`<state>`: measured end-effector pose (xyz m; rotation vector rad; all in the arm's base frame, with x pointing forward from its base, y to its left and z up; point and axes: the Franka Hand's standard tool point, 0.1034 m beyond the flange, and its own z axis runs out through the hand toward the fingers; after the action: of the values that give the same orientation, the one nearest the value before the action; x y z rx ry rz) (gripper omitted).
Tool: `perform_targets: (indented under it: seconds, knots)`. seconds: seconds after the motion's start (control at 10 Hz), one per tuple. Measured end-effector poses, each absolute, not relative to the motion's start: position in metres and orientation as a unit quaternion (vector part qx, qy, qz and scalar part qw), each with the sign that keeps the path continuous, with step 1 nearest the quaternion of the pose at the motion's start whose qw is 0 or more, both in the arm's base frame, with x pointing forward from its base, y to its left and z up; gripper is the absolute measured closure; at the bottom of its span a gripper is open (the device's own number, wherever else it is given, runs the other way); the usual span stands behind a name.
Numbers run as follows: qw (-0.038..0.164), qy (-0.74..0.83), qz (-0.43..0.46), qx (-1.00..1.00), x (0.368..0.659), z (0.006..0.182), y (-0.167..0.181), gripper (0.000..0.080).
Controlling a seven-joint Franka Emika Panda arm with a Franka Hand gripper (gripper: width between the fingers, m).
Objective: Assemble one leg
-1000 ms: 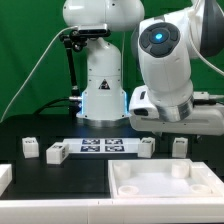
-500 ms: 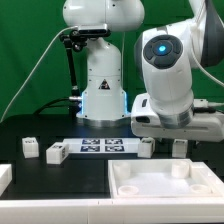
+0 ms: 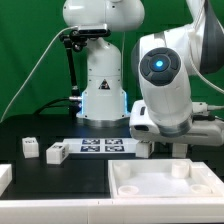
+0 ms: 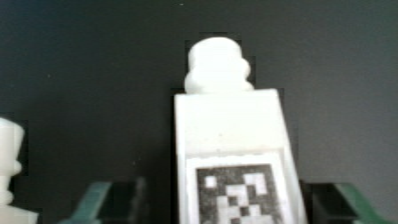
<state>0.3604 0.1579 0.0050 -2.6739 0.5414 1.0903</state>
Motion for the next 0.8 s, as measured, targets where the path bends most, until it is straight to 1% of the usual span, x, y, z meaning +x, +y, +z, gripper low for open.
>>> perform_targets:
  seconds: [0.1, 0.6, 0.7, 0.8]
  knots:
    - [0.102, 0.183, 0.369, -0.905, 0.360, 0.005, 0.158, 0.0511]
    - [0.103, 0.182, 0.370, -0.905, 0.361, 0.007, 0.157, 0.0511]
    - [0.107, 0.181, 0.368, -0.906, 0.366, 0.017, 0.152, 0.0511]
    - [0.108, 0.169, 0.368, -0.908, 0.373, 0.033, 0.150, 0.0511]
